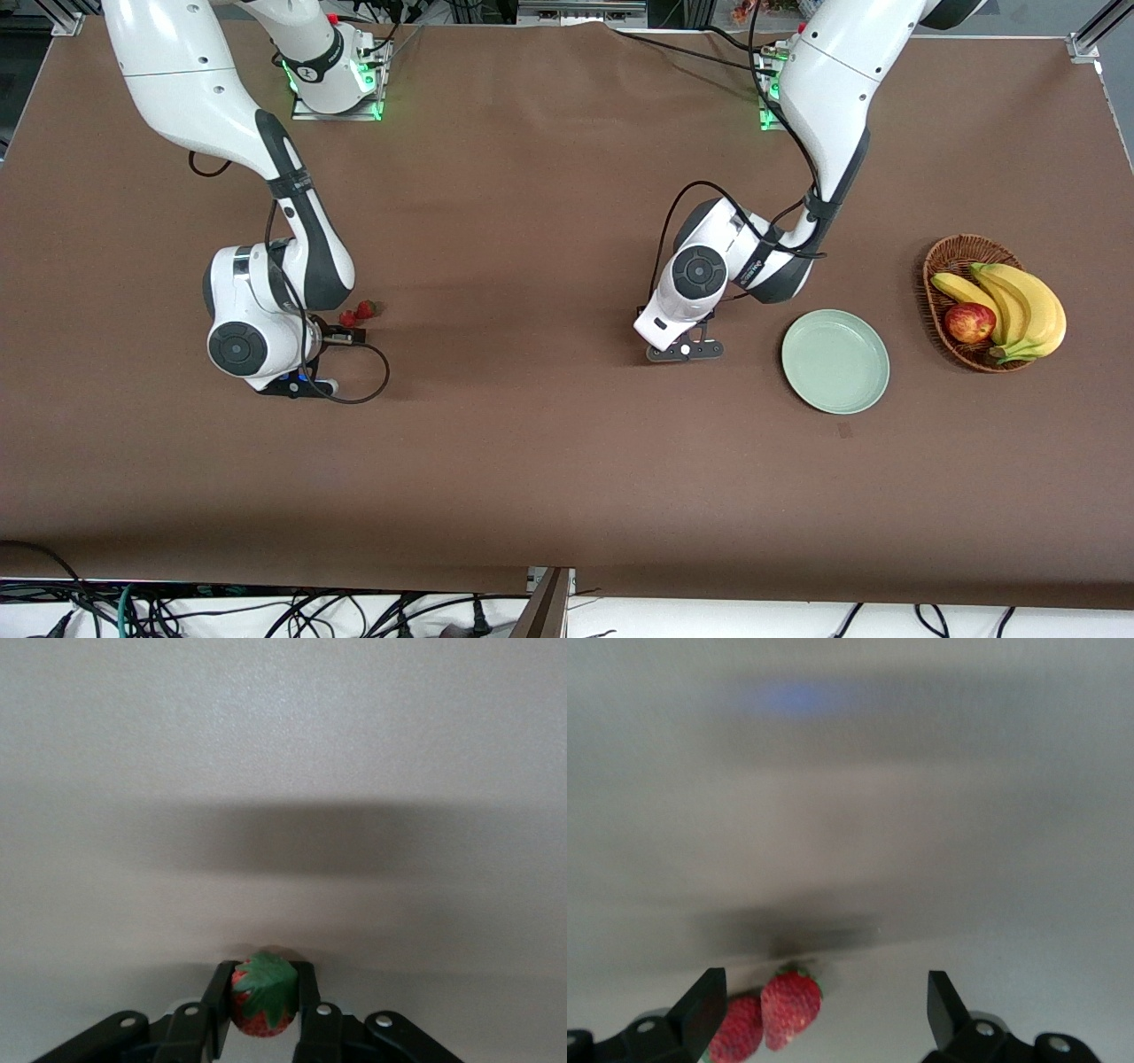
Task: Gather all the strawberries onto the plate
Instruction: 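Grasp the strawberry with the left gripper while the right gripper reaches another, then carry the strawberry over the plate with the left gripper while the right grasps another, then release the strawberry onto the plate while the right gripper carries its strawberry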
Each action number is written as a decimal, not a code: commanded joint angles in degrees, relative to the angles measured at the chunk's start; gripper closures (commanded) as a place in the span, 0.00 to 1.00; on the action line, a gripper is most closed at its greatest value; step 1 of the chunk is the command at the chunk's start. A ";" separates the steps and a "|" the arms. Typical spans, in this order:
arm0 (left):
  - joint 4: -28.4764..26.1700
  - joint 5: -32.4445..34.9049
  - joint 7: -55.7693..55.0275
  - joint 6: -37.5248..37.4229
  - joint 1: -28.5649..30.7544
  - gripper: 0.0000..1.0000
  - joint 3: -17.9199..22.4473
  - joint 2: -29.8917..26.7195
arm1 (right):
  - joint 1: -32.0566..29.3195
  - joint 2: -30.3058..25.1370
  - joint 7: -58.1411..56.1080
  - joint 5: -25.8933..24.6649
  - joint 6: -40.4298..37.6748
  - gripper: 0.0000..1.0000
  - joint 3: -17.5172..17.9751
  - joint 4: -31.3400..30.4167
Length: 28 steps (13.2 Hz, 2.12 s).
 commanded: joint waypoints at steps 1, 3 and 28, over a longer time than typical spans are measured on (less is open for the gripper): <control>1.84 1.09 7.51 -6.78 2.39 0.86 0.86 -3.06 | -0.20 -3.37 -0.68 1.11 1.29 0.01 0.13 -5.18; 4.92 1.00 17.43 -13.55 6.26 0.86 0.77 -4.39 | -0.20 -3.37 -0.76 2.87 1.29 0.02 0.04 -5.88; 2.56 1.00 84.81 -11.64 26.75 0.00 0.68 -6.14 | 8.31 -0.05 20.20 17.62 -6.19 0.95 6.02 14.93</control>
